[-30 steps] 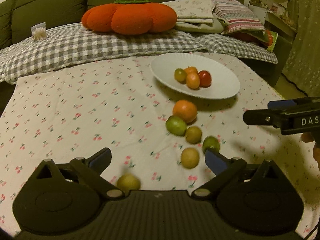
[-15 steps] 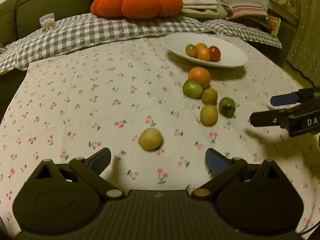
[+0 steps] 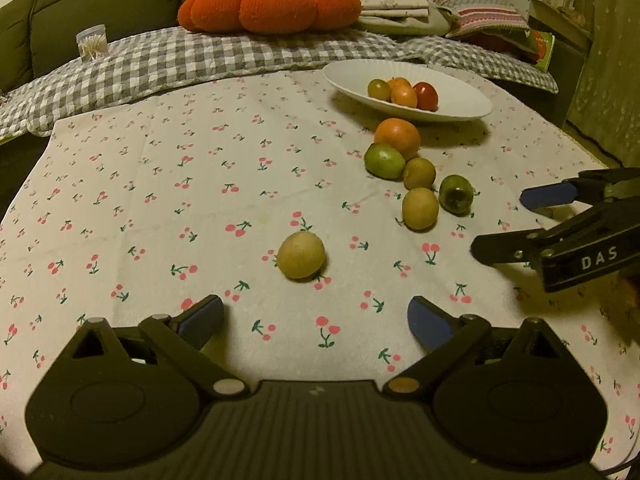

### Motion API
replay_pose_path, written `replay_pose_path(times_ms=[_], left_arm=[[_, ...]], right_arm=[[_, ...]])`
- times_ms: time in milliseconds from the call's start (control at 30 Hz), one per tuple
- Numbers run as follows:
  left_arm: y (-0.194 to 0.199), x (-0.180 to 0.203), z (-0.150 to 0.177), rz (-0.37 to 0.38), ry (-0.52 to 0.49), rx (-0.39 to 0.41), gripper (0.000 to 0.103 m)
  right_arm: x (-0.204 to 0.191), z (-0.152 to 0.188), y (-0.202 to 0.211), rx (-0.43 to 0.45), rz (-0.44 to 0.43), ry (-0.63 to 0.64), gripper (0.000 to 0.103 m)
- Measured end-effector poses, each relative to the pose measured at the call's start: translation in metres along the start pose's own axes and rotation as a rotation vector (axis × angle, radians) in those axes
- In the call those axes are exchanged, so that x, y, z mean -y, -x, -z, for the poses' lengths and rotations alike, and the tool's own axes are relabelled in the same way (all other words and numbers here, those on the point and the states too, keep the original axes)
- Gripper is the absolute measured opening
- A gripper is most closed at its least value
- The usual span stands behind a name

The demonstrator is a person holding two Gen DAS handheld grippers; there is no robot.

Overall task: Organize fruits
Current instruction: 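Withdraw both open tools from the plate toward the remaining fruits, then close the left tool on a pale yellow fruit while the right tool grasps a green lime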

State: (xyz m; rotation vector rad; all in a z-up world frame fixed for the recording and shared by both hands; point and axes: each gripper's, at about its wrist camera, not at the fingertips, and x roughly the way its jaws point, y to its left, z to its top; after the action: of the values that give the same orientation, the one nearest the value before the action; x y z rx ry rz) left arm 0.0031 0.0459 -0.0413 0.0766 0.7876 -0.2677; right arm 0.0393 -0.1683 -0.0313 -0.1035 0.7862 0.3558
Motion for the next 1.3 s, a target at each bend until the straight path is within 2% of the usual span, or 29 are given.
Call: replay_pose_path(times_ms=[67, 267, 433, 633, 900, 1167, 1300], left_arm=[[0.001, 0.0, -0.001, 0.007, -0.001, 0.012, 0.088], [0.003, 0.001, -0.005, 0.035, -0.002, 0.033, 0.059], [0.002, 0.001, -0.007, 0.047, 0.006, 0.038, 0.045], [0.0, -0.003, -0.011, 0.037, 0.028, 0.037, 0.038], [-0.005, -0.007, -0.014, 0.008, 0.049, 0.044, 0.038], [-0.007, -0.009, -0.016, 0.0, 0.05, 0.046, 0.038], [-0.008, -0.01, -0.018, -0.009, 0.053, 0.047, 0.033]], right_arm=[[-0.001, -0.001, -0.002, 0.005, 0.001, 0.006, 0.102], [-0.004, -0.006, -0.007, 0.017, 0.012, 0.015, 0.102], [-0.008, -0.012, -0.01, 0.023, -0.004, 0.018, 0.097], [-0.014, -0.016, -0.012, 0.021, -0.036, 0.035, 0.085], [-0.014, -0.022, -0.013, 0.019, -0.062, 0.029, 0.056], [-0.011, -0.024, -0.014, 0.018, -0.068, 0.021, 0.046], [-0.012, -0.025, -0.015, 0.018, -0.067, 0.023, 0.044]])
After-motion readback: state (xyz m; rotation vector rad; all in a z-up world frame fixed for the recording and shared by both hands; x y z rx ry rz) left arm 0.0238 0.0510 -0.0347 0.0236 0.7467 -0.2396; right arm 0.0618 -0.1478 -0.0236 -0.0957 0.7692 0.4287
